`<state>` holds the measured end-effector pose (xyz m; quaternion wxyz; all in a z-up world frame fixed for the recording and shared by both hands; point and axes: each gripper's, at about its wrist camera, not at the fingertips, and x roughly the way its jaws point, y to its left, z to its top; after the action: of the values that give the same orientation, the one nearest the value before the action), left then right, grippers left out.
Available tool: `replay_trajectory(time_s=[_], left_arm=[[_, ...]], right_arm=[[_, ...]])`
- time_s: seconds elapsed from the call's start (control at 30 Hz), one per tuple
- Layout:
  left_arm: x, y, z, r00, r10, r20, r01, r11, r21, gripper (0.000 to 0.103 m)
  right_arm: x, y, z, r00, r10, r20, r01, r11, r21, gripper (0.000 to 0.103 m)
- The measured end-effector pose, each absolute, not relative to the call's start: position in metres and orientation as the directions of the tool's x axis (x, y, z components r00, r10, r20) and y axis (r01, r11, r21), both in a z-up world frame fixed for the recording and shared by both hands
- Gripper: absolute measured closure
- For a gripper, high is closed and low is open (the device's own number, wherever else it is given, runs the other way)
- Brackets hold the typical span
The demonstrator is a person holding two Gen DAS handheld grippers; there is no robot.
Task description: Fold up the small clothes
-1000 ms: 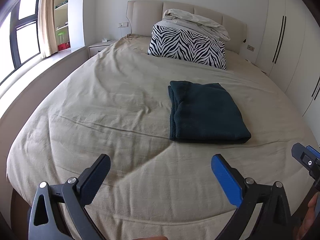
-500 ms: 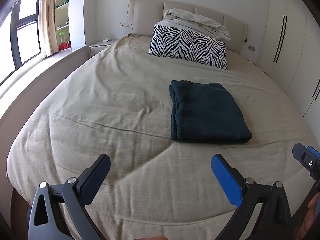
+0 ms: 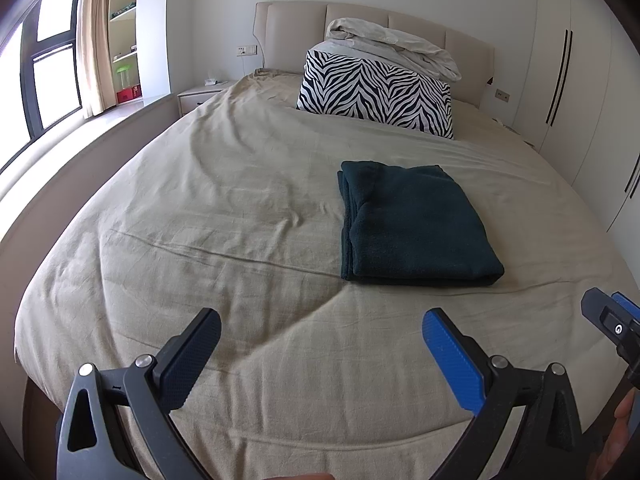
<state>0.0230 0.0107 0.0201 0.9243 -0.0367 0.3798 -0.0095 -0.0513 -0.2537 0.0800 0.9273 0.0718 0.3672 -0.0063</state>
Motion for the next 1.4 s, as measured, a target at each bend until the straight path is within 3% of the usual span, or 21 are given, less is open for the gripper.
replay_trajectory(time_s=[1.4], left_arm=[[0.0223, 0.0106, 0.0178, 0.708, -0.048, -0.704, -0.006, 0.997, -0.074, 0.000]], right_arm=[[-0.0527, -0.2486, 0.0763, 0.727, 0.043, -0.685, 0.064, 0.989, 0.130, 0.000]])
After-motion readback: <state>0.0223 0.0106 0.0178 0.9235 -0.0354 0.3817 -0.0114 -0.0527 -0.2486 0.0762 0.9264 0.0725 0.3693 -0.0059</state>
